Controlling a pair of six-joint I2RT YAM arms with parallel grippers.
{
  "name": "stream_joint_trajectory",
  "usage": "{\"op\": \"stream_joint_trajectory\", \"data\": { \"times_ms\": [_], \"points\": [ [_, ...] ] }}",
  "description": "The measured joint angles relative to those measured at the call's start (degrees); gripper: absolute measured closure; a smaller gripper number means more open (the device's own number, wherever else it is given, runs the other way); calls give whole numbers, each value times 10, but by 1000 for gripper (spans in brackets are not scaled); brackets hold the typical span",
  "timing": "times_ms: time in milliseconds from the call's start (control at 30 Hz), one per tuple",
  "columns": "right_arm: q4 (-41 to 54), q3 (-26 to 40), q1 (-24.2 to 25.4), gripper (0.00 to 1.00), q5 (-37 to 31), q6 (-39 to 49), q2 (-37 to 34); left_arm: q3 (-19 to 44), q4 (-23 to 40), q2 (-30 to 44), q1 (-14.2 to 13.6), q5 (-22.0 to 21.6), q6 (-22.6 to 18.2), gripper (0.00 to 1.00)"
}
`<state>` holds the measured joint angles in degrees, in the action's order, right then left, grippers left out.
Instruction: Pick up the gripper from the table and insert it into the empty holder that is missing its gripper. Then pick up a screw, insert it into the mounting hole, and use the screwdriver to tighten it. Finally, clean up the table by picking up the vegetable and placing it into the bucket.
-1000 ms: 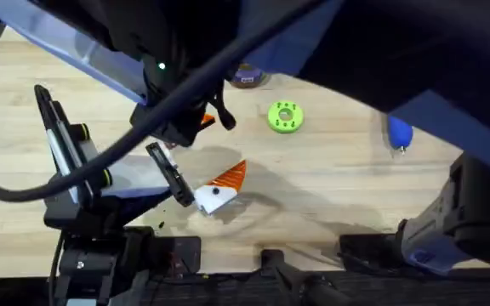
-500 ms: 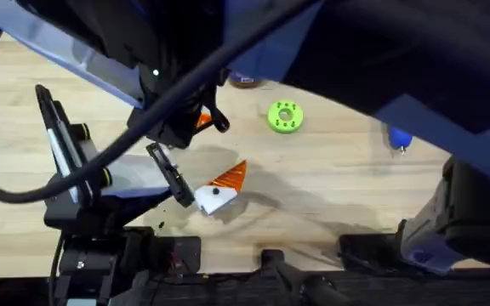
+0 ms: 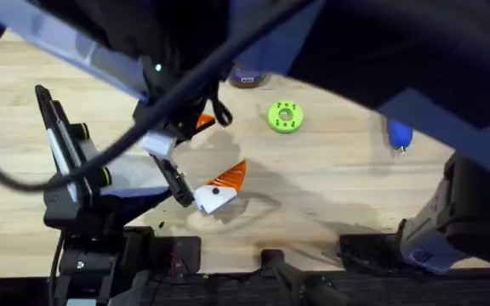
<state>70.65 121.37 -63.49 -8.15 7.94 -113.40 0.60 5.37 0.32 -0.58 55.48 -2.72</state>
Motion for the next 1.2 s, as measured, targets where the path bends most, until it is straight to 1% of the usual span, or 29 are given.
{"op": "stream_joint_trajectory", "data": {
  "times_ms": [33,67,100,233,367,567,700,767,833,900,1067,1133,1200],
  "points": [
    [0,1,4,150,-7,-1,1,0,0,0,0,0,1,15],
    [0,2,8,98,-9,-1,2,0,0,0,0,0,1,15],
    [1,2,10,84,-9,-2,3,0,0,0,0,0,0,15],
    [3,2,11,78,-8,-8,4,0,0,0,0,0,0,15],
    [27,2,15,77,5,-25,16,0,0,0,0,2,-1,15],
    [69,2,39,77,16,-56,59,0,0,0,0,2,-3,17],
    [73,-1,59,77,16,-79,89,0,0,0,0,2,-3,15],
    [65,-16,67,77,16,-91,109,0,0,0,0,2,-3,15],
    [45,-49,77,79,18,-105,136,0,0,0,0,2,-3,15],
    [14,-98,87,77,18,-120,168,0,0,0,0,2,-3,15],
    [-94,-274,128,75,20,-173,279,0,0,0,0,2,-3,15],
    [-125,-342,152,75,20,-197,328,0,0,0,0,3,-3,16],
    [-142,-395,175,75,20,-218,374,0,0,0,0,3,-3,16]
  ]
}}
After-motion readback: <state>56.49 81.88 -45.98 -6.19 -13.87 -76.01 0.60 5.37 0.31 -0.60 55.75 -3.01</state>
